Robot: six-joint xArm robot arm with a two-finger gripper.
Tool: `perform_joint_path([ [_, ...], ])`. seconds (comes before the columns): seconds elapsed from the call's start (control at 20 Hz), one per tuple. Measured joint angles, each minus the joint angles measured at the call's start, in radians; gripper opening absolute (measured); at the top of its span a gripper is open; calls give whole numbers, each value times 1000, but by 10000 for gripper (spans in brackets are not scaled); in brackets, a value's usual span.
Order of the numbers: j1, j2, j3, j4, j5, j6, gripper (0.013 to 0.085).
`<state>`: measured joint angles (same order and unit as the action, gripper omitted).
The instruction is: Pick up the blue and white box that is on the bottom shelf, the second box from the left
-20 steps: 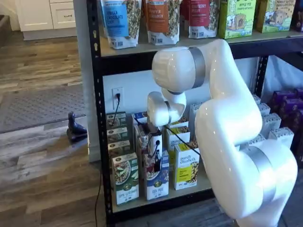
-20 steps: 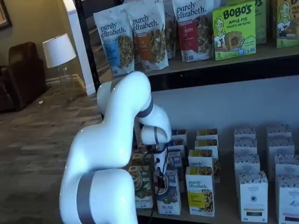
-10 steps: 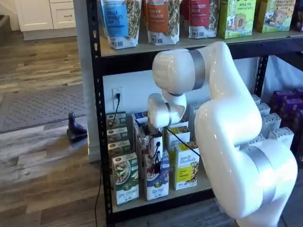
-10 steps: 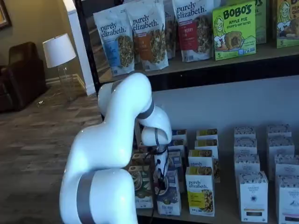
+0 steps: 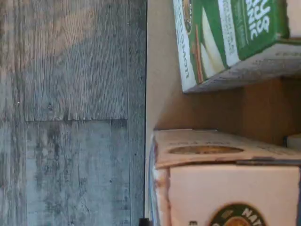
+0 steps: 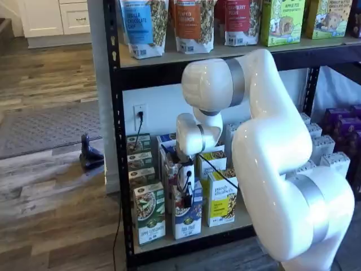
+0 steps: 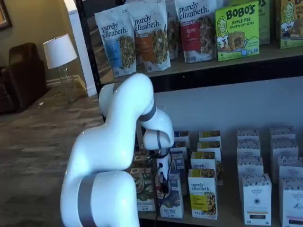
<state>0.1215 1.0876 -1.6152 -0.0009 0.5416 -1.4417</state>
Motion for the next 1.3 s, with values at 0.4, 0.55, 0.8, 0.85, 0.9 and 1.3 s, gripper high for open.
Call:
perform_joint_path([
  [0.4,1,3,-3,1,2,0,490],
  [0.55,0,-2,10,-14,-15,12,490],
  [0.8,-2,-32,52,-9,-31,6,490],
  [0.85,-2,-41,64,-10,-35,7,490],
  [0.9,-1,-57,86,-13,-41,10,490],
  [1.3,22,-187,268,-51,-97,66,490],
])
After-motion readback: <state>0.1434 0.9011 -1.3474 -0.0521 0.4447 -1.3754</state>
